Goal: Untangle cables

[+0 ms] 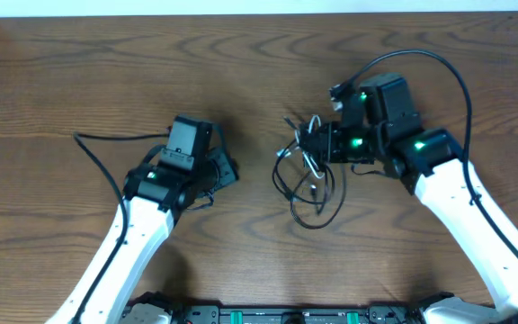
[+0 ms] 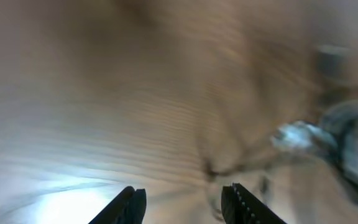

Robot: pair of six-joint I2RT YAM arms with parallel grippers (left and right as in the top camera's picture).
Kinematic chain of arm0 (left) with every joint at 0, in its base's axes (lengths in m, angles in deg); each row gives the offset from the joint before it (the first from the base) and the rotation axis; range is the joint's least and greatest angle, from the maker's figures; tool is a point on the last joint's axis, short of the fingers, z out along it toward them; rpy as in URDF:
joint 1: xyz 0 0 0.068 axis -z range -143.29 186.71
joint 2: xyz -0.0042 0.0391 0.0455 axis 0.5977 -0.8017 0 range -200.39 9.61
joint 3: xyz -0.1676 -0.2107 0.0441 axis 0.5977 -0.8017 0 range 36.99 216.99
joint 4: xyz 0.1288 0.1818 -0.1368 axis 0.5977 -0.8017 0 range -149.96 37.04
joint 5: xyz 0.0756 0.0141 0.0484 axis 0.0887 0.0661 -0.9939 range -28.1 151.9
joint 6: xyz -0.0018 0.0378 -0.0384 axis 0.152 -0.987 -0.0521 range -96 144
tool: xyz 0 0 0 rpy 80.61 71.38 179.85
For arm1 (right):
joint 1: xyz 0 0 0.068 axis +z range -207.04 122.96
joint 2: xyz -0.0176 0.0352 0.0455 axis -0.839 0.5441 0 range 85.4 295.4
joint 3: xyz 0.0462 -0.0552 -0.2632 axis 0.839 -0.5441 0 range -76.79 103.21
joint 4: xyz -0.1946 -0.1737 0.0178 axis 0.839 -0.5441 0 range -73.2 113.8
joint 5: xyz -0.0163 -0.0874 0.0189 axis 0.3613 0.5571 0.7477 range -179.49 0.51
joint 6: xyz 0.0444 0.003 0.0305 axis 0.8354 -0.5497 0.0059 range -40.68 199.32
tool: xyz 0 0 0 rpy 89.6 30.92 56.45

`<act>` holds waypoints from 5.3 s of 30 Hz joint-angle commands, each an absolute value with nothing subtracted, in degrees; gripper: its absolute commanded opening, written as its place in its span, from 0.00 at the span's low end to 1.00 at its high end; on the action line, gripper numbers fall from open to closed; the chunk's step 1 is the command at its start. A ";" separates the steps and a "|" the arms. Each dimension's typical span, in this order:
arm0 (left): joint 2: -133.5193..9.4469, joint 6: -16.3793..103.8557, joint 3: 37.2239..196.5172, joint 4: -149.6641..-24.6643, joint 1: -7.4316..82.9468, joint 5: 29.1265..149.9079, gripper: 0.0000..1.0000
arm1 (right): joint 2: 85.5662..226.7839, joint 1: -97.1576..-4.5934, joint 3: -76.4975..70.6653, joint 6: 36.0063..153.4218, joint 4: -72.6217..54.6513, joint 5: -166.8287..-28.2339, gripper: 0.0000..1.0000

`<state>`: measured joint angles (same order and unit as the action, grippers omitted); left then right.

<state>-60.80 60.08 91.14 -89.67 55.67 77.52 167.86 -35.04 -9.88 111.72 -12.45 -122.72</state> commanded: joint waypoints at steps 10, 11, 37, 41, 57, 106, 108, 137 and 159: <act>-52.87 54.98 91.06 -84.57 59.43 93.41 0.44 | 168.01 -37.23 -10.10 123.35 -14.18 -125.65 0.01; -52.87 55.92 90.55 -82.78 60.85 93.39 0.44 | 168.03 -37.23 -10.10 124.29 -14.22 -124.64 0.01; -65.19 76.01 86.84 -61.95 89.20 56.29 0.43 | 168.03 -37.23 -10.10 132.00 -15.90 -121.19 0.01; -66.51 75.97 86.86 -60.16 89.18 55.18 0.20 | 168.03 -37.23 -10.10 131.32 -16.38 -121.76 0.01; -58.55 68.60 86.86 -72.95 84.37 51.73 0.07 | 168.03 -37.25 -10.10 120.44 -23.82 -107.05 0.01; -28.13 74.06 87.56 -85.34 53.51 41.96 0.08 | 168.03 -51.96 -10.10 117.99 -38.59 -83.93 0.10; -30.49 74.06 87.56 -85.51 53.51 47.51 0.08 | 168.03 -51.21 -10.10 109.53 -35.97 -96.93 0.02; -61.33 67.55 87.56 -80.07 53.44 77.43 0.91 | 168.08 -41.25 -10.21 106.69 -33.45 -86.55 0.02; -63.97 74.22 87.56 -79.68 63.14 69.67 0.91 | 164.36 -39.43 -8.02 103.76 -28.73 -102.33 0.36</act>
<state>-62.66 71.40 86.93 -79.77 63.08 72.32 166.68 -40.40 -9.40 105.62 -31.22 -91.75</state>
